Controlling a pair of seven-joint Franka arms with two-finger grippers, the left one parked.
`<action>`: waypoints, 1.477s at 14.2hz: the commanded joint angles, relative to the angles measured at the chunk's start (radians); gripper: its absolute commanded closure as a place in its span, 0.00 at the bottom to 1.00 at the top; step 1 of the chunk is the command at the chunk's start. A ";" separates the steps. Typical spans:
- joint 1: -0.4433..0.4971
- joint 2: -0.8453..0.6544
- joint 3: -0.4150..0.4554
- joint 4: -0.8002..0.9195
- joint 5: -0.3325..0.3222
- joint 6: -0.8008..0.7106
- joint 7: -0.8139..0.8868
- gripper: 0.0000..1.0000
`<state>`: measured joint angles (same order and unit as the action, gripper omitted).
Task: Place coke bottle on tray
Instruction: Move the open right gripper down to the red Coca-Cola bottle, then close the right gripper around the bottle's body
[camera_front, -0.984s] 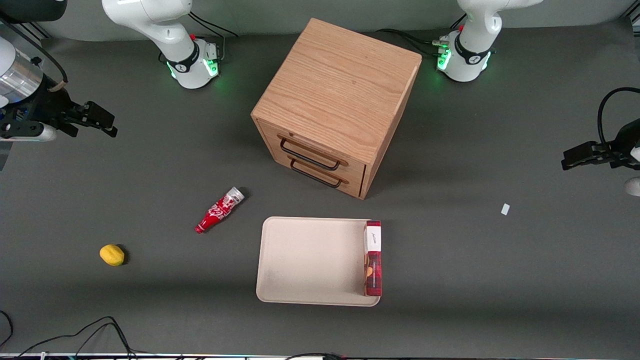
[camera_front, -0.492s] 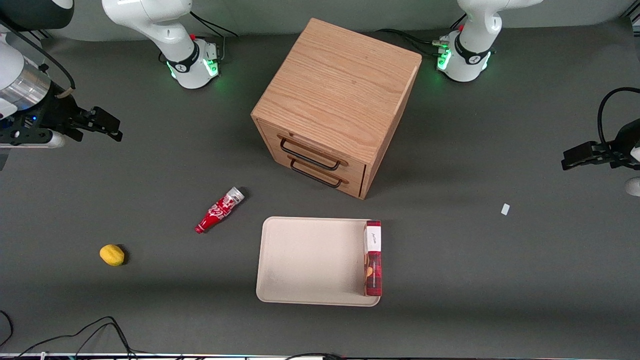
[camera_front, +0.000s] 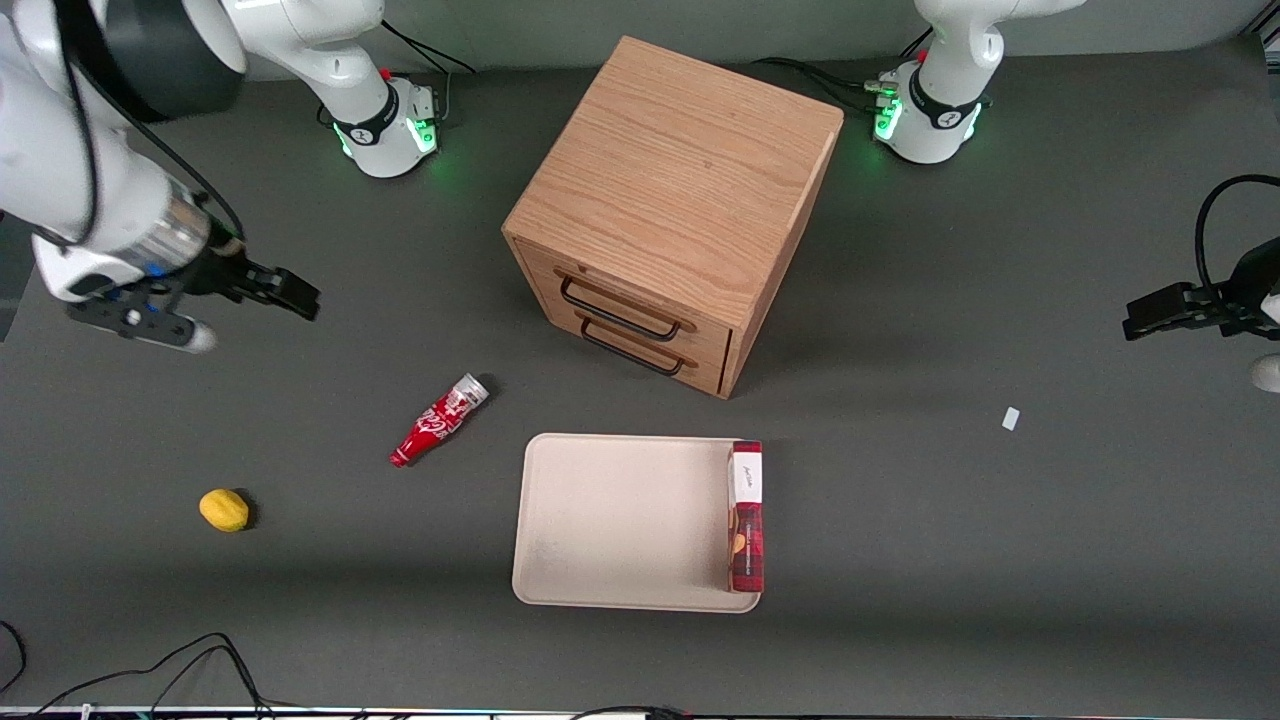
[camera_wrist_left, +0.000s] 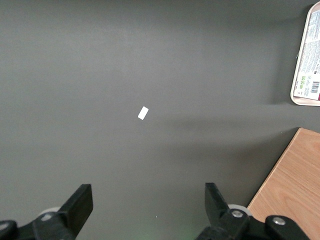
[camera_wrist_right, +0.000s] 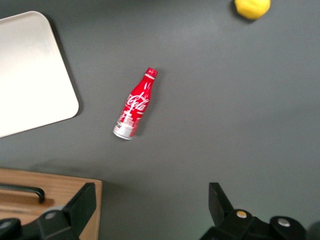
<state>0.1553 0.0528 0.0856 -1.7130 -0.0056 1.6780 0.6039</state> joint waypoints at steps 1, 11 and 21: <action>0.003 0.128 0.040 0.066 -0.013 0.060 0.212 0.00; 0.004 0.404 0.051 -0.045 -0.016 0.395 0.617 0.00; -0.006 0.433 0.051 -0.261 -0.079 0.670 0.628 0.00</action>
<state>0.1589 0.5033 0.1311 -1.9265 -0.0399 2.2998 1.2002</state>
